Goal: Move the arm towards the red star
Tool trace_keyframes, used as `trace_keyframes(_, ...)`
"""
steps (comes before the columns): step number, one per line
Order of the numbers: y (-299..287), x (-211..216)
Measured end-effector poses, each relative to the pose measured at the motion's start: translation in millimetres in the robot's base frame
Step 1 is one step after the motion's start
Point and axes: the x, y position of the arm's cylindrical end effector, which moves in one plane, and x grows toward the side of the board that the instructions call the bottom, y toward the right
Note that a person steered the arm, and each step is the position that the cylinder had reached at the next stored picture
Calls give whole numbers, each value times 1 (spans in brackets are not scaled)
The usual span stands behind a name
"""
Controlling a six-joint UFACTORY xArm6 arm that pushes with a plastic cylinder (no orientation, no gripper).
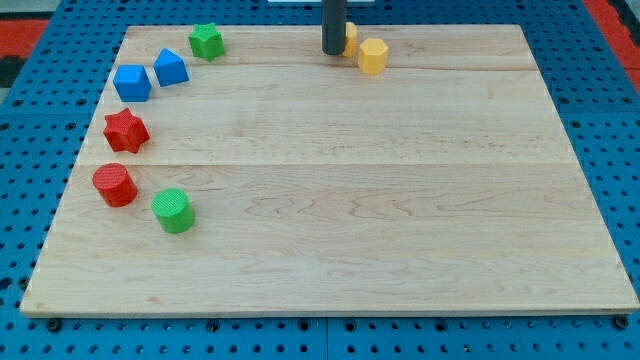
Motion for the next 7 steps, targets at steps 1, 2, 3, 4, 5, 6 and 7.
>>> trace_keyframes(1,36,21)
trace_keyframes(2,56,72)
trace_keyframes(3,-24,132)
trace_keyframes(4,-113,148)
trace_keyframes(5,-113,158)
trace_keyframes(6,-113,158)
trace_keyframes(7,-113,160)
